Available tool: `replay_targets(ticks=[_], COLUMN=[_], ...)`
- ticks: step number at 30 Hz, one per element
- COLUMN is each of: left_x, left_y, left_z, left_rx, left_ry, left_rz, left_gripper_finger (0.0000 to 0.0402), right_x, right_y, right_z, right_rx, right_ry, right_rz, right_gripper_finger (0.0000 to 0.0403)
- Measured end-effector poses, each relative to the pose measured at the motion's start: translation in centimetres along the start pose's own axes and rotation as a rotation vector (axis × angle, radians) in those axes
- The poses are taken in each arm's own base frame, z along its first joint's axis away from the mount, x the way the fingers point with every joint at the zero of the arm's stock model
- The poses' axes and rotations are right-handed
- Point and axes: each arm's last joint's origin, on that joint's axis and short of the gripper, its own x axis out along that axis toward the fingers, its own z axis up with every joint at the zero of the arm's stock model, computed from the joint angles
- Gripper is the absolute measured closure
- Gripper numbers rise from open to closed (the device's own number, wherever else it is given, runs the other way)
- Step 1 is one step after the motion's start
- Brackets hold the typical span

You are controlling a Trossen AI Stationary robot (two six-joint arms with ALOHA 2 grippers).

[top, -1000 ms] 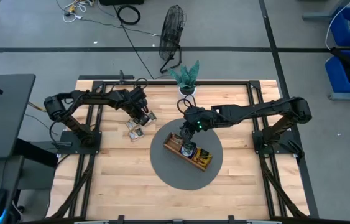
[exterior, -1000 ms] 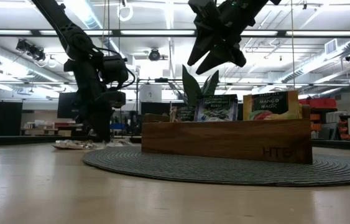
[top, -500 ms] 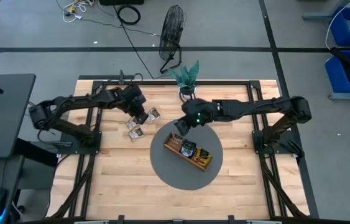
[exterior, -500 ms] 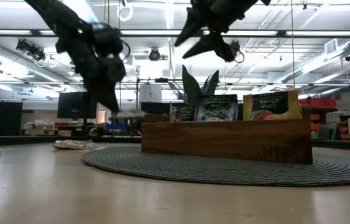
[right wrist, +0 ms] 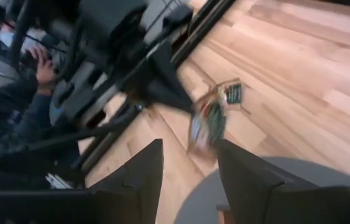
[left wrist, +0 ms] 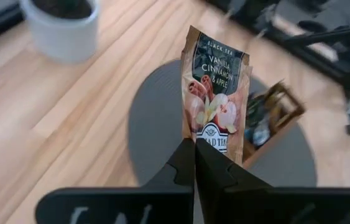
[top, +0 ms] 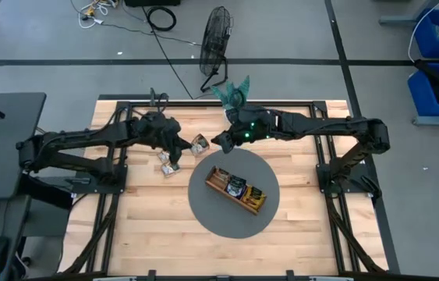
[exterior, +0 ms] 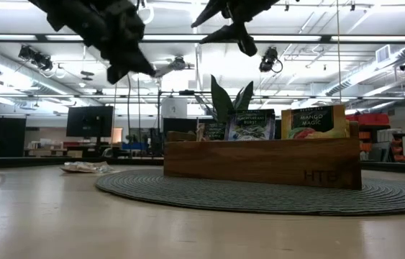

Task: Pick & Place Tea
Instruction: Put the brown tea bag into the left section of the wooden organizer

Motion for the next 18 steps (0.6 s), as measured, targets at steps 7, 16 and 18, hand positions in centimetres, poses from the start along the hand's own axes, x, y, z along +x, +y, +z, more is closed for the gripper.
replay_targets(ticks=[7, 16, 18], left_x=[0.0, 0.0, -0.1], left_y=[-2.1, -2.8, -2.9], left_z=[0.5, 0.6, 0.8], left_rx=[-0.006, 0.009, 0.011], left_ry=[-0.102, -0.125, -0.145], left_rz=[-0.074, -0.090, -0.101], left_gripper_finger=[0.0399, 0.0399, 0.0399], right_x=[0.4, 0.5, 0.5], right_y=[0.0, -0.1, -0.2], right_z=[0.6, 0.5, 0.5], right_rx=[0.075, 0.091, 0.092], right_ry=[-0.003, 0.004, 0.011], right_rz=[0.075, 0.064, 0.057], right_gripper_finger=[0.0243, 0.0243, 0.0243])
